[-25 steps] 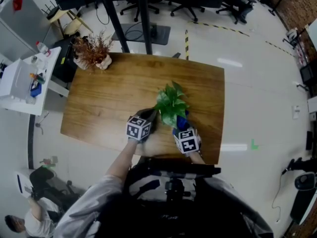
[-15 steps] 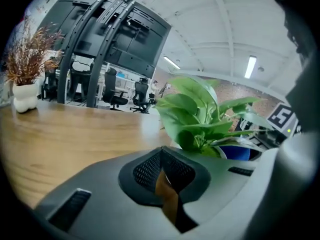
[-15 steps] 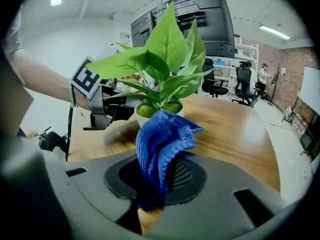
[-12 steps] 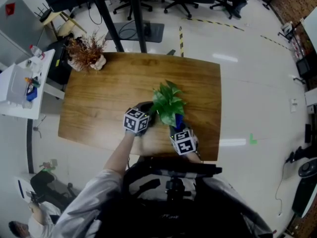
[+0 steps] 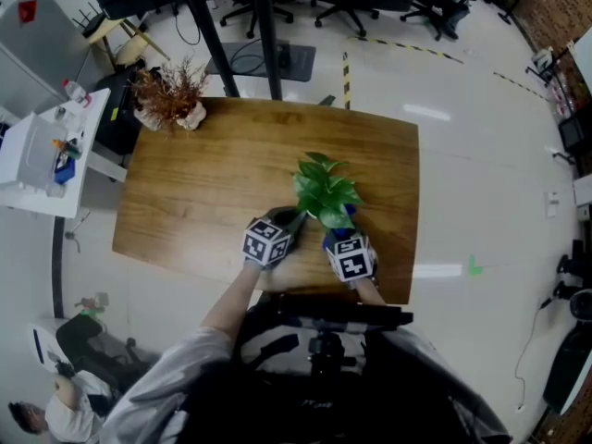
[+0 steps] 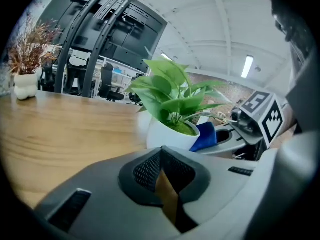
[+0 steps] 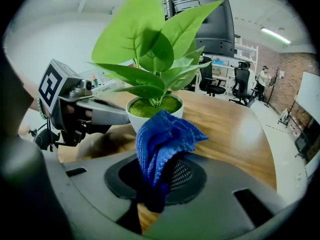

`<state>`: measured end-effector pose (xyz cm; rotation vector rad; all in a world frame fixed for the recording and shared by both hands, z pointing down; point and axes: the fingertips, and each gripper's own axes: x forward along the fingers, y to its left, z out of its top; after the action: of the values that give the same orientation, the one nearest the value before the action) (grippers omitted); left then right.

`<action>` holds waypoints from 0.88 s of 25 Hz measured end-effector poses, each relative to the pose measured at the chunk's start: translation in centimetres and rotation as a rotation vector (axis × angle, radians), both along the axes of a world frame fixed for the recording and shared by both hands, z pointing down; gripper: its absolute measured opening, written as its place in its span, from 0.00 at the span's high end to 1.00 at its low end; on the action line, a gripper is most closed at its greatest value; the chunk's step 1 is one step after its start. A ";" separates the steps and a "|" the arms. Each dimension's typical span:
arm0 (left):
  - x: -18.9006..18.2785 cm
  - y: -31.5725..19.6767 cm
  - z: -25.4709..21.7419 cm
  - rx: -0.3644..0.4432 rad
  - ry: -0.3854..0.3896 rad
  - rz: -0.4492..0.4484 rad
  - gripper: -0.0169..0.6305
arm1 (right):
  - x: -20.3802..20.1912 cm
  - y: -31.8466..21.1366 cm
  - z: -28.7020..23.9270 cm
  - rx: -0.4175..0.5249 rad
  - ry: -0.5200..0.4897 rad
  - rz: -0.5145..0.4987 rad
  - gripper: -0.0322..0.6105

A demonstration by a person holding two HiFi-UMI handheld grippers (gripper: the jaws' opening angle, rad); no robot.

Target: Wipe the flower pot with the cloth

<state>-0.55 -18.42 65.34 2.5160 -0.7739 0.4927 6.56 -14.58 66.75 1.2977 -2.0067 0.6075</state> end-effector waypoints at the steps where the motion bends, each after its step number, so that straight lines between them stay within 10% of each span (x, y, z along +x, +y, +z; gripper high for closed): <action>1: -0.1 0.1 0.1 -0.007 0.003 -0.003 0.97 | 0.1 -0.1 0.0 0.000 -0.002 0.006 0.82; 22: -0.5 -4.3 -2.0 0.058 0.021 -0.064 0.97 | -1.2 1.1 -2.5 0.022 -0.077 0.060 0.82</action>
<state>-1.03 -22.76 63.37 2.5367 -0.8696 0.4276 5.38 -13.51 64.20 1.3708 -2.0479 0.6743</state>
